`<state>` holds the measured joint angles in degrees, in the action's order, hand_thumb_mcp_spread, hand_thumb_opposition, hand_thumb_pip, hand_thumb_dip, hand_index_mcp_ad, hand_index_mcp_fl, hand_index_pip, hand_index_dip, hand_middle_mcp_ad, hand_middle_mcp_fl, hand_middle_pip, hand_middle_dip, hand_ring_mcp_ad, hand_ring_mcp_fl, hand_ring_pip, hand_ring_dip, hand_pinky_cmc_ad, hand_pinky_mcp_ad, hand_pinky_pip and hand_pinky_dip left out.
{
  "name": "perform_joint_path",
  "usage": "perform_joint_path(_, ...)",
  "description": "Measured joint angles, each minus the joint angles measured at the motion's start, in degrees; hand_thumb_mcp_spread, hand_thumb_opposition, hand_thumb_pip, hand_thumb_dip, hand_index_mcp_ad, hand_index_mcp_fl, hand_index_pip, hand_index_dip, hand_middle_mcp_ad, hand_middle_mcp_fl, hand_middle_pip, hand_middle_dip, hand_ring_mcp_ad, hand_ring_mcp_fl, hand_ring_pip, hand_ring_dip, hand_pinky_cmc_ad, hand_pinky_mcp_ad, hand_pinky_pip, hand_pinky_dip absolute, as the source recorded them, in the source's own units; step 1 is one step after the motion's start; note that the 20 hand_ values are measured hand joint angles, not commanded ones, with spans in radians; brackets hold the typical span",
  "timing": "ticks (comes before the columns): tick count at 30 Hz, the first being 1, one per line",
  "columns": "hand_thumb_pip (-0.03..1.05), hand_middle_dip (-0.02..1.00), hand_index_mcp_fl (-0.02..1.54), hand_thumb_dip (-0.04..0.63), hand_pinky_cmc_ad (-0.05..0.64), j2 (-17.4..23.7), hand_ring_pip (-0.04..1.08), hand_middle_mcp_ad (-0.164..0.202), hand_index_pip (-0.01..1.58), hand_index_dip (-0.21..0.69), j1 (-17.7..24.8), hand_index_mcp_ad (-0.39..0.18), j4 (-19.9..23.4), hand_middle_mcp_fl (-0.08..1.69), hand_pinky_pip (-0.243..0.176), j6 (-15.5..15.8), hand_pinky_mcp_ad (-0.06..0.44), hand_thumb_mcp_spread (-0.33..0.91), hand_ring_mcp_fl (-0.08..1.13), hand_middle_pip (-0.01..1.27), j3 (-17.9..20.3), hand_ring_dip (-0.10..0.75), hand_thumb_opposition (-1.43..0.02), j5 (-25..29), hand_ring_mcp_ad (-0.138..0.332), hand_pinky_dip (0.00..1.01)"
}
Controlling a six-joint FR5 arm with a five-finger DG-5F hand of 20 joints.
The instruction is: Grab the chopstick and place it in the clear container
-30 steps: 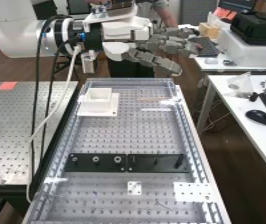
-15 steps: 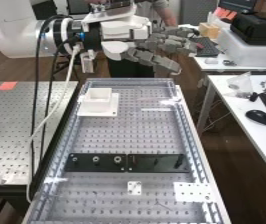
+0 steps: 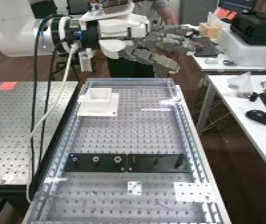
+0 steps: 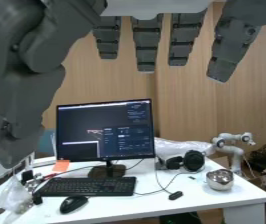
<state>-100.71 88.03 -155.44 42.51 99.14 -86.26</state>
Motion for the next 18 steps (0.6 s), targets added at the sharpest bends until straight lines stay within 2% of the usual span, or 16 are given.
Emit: perform_joint_path(18, 0.50, 0.15, 0.03, 0.080, 0.443, 0.0, 0.10, 0.086, 0.07, 0.093, 0.0, -0.115, 0.2, 0.07, -0.044, 0.1, 0.356, 0.16, 0.02, 0.13, 0.0, 0.147, -0.79, 0.0, 0.141, 0.18)
